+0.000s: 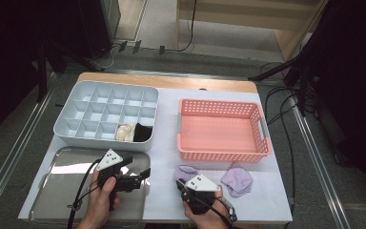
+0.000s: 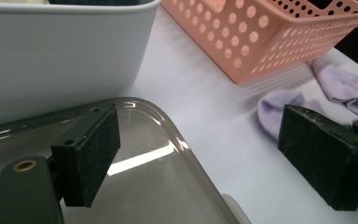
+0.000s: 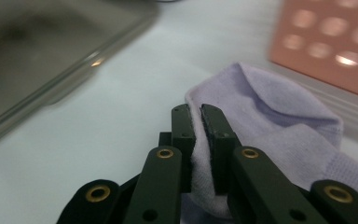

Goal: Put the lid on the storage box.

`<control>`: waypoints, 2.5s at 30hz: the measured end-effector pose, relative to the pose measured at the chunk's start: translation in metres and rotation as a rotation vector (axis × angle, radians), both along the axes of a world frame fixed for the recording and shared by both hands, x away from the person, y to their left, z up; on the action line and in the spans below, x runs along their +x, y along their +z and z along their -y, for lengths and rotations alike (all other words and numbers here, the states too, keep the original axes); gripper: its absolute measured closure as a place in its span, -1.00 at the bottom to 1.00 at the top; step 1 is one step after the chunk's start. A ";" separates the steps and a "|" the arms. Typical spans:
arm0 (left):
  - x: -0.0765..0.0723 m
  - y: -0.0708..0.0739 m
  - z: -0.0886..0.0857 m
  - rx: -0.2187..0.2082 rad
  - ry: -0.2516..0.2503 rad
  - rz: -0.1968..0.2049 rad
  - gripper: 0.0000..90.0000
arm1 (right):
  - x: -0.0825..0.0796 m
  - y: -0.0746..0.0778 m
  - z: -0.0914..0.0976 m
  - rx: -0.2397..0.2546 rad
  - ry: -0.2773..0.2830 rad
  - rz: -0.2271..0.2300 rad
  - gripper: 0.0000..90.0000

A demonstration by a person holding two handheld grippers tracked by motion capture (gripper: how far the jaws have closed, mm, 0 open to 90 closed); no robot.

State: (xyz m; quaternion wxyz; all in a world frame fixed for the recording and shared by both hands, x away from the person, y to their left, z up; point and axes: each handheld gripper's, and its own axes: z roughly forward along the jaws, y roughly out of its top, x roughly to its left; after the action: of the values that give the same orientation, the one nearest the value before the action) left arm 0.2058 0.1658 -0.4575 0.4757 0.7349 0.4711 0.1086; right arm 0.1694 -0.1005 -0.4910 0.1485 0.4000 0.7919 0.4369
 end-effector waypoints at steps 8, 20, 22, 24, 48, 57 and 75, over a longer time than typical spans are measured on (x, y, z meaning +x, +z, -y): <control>-0.002 -0.003 0.001 0.029 0.002 -0.004 -0.69 | -0.006 0.010 0.011 0.077 -0.100 0.008 0.37; 0.006 -0.009 -0.001 0.012 0.011 -0.040 -0.69 | -0.001 0.003 0.015 0.076 -0.191 -0.003 -0.07; 0.006 -0.007 -0.001 0.008 0.010 -0.032 -0.68 | -0.005 0.007 0.016 0.083 -0.204 0.001 -0.09; 0.007 -0.007 0.002 0.015 0.008 -0.030 -0.68 | -0.008 0.012 0.019 0.122 -0.211 0.015 -0.11; 0.007 -0.005 0.010 0.014 -0.006 -0.026 -0.68 | 0.003 -0.009 0.040 0.031 -0.353 -0.005 0.00; -0.002 -0.003 0.022 0.023 -0.031 -0.024 -0.68 | 0.009 -0.006 0.038 0.094 -0.217 -0.056 0.81; -0.009 -0.006 0.039 0.075 -0.071 -0.028 -0.66 | -0.026 0.001 0.034 0.120 -0.210 -0.009 0.13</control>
State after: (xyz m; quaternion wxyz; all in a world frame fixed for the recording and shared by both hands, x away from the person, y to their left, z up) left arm 0.1970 0.1268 -0.4631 0.4448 0.7699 0.4468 0.0986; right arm 0.1435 -0.1347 -0.4900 0.1655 0.4907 0.7189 0.4637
